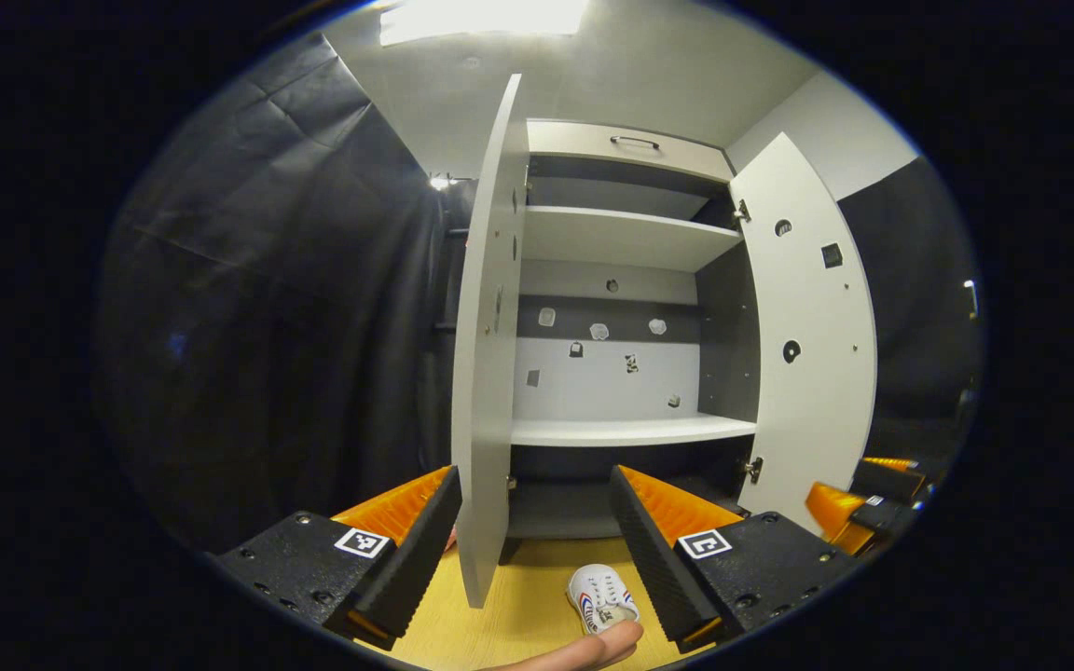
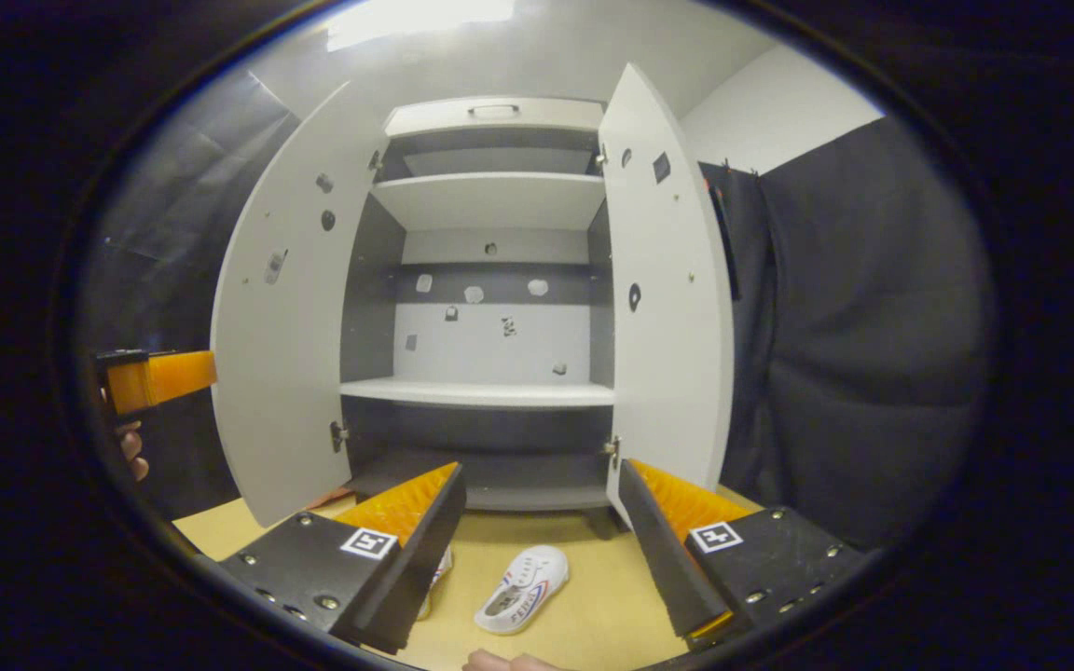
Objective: Grab one shoe with the right hand and put it into the shoe cabinet, grab the other shoe with the left hand and put it into the shoe cabinet; then close the right door with the right hand and the left door with the left hand.
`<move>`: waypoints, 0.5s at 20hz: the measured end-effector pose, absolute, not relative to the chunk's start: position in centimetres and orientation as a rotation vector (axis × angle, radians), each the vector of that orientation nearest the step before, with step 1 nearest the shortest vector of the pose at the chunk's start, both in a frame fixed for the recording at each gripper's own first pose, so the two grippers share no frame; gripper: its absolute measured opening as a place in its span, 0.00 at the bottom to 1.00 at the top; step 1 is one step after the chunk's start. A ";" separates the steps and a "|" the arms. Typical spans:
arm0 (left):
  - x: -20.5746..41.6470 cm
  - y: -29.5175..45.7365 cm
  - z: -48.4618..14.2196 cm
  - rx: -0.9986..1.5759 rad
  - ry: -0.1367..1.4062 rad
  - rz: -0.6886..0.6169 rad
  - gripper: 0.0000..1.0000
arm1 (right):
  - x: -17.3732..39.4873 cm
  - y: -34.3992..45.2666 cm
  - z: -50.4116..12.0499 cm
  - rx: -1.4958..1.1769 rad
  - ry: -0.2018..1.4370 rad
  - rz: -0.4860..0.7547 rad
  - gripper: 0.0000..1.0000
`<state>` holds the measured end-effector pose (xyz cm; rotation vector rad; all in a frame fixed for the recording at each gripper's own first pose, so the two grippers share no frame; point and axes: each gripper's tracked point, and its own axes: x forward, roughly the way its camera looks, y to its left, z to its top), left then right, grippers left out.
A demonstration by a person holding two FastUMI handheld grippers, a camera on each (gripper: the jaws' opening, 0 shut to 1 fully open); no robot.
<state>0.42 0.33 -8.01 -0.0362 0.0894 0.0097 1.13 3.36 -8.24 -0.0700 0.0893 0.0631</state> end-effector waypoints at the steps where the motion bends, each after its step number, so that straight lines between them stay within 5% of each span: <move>1: 0.4 0.3 -8.4 -0.031 0.100 0.005 0.97 | 1.2 3.6 -9.4 -0.063 0.117 0.068 1.00; 10: 1.0 1.8 -10.0 -0.031 0.113 0.031 0.97 | -0.1 4.0 -20.1 -0.038 0.478 0.012 0.98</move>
